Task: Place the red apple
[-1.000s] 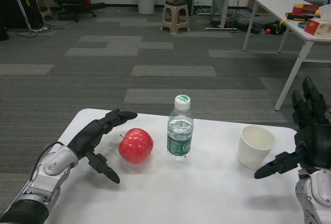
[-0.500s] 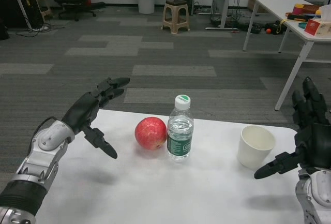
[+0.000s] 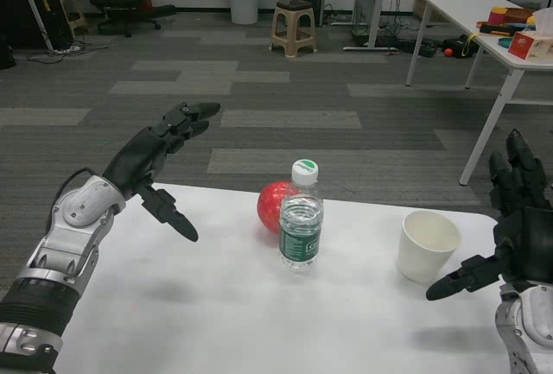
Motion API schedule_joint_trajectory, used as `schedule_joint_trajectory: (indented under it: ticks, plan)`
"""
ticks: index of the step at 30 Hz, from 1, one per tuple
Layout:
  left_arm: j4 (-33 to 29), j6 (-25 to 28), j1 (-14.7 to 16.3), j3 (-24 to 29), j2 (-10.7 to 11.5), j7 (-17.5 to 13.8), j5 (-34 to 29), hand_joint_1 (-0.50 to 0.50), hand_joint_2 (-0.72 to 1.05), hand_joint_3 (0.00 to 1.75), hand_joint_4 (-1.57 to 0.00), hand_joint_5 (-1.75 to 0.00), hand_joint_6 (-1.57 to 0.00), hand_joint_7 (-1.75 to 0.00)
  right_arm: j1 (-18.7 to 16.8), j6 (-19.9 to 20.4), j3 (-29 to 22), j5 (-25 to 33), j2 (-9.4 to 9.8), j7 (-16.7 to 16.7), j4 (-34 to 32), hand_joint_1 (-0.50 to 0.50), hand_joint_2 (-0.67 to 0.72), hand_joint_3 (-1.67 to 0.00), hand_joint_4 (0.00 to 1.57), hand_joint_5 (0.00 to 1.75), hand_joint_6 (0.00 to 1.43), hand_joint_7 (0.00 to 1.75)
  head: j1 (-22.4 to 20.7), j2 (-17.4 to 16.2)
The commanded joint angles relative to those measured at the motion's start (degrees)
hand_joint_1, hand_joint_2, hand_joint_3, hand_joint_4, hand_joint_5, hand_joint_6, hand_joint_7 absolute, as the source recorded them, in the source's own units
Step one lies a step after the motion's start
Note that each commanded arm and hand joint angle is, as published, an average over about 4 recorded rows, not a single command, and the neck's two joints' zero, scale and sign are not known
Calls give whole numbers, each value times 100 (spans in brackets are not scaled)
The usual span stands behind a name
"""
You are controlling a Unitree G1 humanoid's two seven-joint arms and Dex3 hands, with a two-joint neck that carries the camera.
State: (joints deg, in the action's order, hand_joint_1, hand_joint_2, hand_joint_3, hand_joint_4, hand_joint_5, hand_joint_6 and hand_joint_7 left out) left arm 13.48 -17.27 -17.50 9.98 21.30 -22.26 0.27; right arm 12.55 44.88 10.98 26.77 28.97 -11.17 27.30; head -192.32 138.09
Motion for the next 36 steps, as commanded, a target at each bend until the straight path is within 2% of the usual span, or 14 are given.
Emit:
schedule_joint_trajectory:
  ticks: [1,5,11,15,19,26,31,36]
  plan:
    - [-30,48,-113,-16,102,-6,-62,-50,-10,0,0,-41,-5,-42,98,12,-25,4,21,-17,54,-42,72,0,0,0,0,5,18,16]
    - [-36,48,-113,-29,87,-6,-62,-50,-10,0,0,-41,-5,-42,109,12,-23,4,38,-17,63,-42,72,0,0,0,0,7,39,23]
    - [-47,57,-113,-49,67,-6,-62,-50,-10,0,0,-41,-5,-42,120,12,-12,4,47,-17,65,-42,72,0,0,0,0,0,63,39]
    - [-63,61,-113,-49,60,-6,-53,-50,-10,0,0,-41,-5,-42,125,12,-8,4,56,-17,65,-42,72,0,0,0,0,7,69,39]
    - [-78,70,-113,-55,60,-6,-49,-50,-10,0,0,-41,-5,-42,125,12,-8,4,56,-17,58,-42,72,0,0,0,0,0,69,42]
    - [-91,79,-98,-58,69,-6,-51,-50,-10,0,0,-41,-5,-42,125,12,-6,4,56,-17,41,-42,72,0,0,0,0,0,60,41]
    - [-115,92,-80,-58,78,-6,-53,-50,-10,0,0,-41,-5,-42,125,12,1,4,56,-17,21,-42,72,0,0,0,0,7,66,54]
    - [-176,98,-69,-58,85,-6,-53,-50,-10,0,0,-41,-5,-42,125,12,-5,12,56,-17,-14,-42,72,0,0,0,0,0,72,76]
